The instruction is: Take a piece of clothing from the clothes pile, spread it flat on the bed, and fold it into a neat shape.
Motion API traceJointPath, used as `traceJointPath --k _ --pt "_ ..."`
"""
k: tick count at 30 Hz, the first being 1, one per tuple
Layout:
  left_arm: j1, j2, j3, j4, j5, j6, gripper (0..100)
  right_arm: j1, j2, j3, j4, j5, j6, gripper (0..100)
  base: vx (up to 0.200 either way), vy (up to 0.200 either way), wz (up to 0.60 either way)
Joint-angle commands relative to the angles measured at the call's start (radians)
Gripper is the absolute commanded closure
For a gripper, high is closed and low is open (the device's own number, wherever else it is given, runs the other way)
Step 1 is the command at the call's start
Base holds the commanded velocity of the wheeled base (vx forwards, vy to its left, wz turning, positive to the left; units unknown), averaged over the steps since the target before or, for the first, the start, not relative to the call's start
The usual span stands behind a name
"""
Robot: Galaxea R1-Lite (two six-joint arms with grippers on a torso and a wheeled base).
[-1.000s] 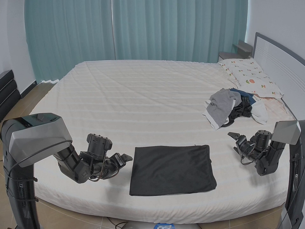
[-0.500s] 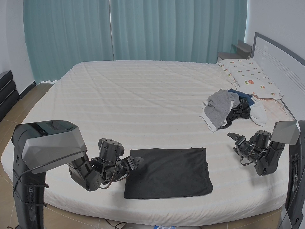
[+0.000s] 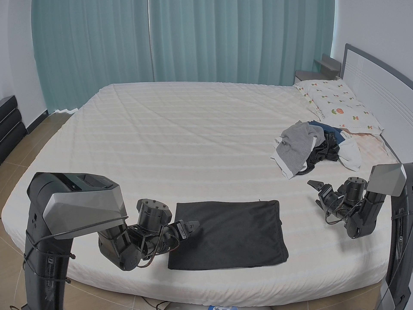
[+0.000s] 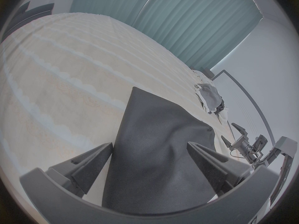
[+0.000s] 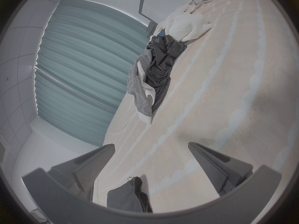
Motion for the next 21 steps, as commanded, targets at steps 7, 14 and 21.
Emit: traceJointPath --k 7,14,21 --pt "-0.015 0.007 0.008 -0.003 -0.001 -0.002 0 0.000 0.003 0.000 0.000 -0.001 0.000 0 0.000 0.000 0.00" --pt "-0.021 0.010 0.009 -0.002 0.001 -0.002 0 0.006 0.003 0.000 0.000 -0.003 -0.002 0 0.000 0.000 0.00" --pt "-0.021 0.016 0.008 -0.002 0.001 -0.001 0 0.006 0.004 0.001 0.000 -0.003 -0.008 0 0.000 0.000 0.00"
